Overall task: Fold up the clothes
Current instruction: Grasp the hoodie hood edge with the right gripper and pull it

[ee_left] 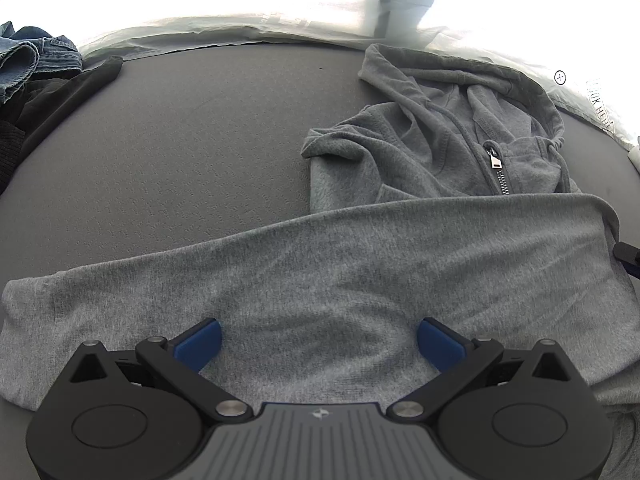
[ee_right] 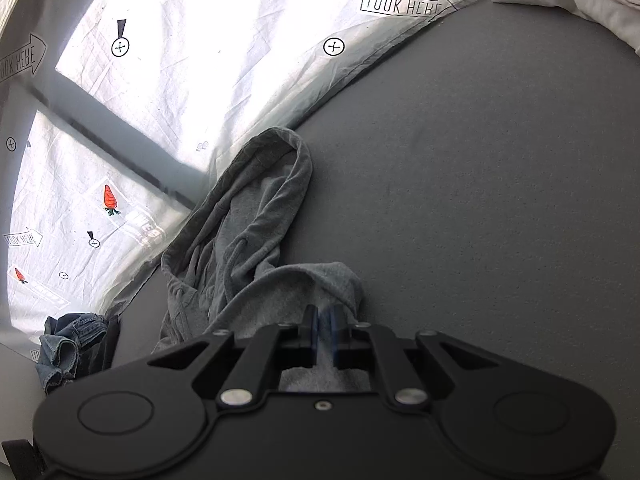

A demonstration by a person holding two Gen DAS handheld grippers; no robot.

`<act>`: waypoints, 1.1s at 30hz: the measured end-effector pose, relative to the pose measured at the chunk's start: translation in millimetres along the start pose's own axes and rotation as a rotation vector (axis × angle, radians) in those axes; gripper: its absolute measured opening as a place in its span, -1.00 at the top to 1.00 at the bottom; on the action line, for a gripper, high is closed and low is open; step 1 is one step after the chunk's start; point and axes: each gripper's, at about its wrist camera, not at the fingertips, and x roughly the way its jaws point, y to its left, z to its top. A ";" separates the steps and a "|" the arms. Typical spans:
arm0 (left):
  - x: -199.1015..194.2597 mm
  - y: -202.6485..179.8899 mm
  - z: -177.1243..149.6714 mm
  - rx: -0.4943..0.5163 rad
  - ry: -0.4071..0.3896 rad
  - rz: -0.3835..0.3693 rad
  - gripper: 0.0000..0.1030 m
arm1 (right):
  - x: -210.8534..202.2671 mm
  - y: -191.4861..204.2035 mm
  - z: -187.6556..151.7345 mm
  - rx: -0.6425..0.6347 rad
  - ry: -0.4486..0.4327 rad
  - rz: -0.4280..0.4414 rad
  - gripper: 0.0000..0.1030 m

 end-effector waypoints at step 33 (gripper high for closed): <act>-0.2 -0.9 0.7 0.000 -0.002 0.000 -1.00 | 59.4 -1.3 57.3 0.083 0.011 -0.010 0.52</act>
